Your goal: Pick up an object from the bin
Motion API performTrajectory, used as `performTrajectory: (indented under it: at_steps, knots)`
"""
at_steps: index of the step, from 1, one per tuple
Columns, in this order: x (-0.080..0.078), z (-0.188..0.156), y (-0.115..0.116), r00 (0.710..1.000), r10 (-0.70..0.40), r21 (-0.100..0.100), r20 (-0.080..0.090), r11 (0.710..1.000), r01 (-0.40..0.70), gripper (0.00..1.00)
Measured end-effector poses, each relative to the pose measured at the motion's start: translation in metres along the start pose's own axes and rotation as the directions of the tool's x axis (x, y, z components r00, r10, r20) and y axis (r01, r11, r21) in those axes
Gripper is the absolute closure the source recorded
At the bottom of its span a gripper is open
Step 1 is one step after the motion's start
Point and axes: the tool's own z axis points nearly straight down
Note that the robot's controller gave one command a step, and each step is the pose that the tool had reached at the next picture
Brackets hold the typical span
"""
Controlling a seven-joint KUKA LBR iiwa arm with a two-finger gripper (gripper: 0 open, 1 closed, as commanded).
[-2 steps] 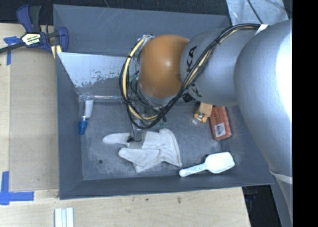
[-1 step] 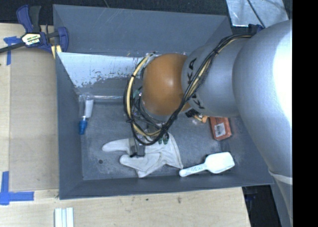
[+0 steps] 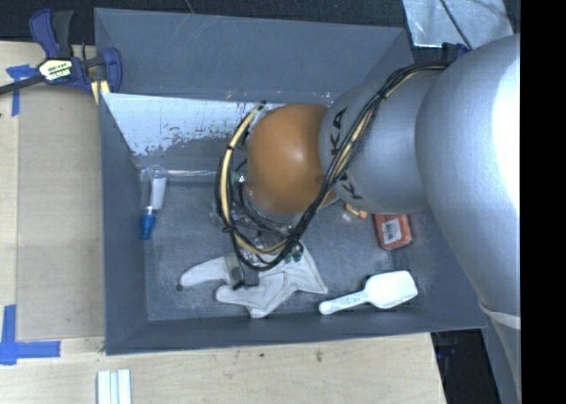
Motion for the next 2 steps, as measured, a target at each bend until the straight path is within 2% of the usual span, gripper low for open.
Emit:
performTrajectory:
  at_steps: [1, 2]
  knots:
    - [0.0, -0.001, 0.001, 0.999, -0.033, 0.0, 0.0, 0.999, 0.033, 0.0]
    - [0.009, -0.04, -0.026, 0.999, -0.05, 0.002, -0.002, 0.999, 0.05, 0.0]
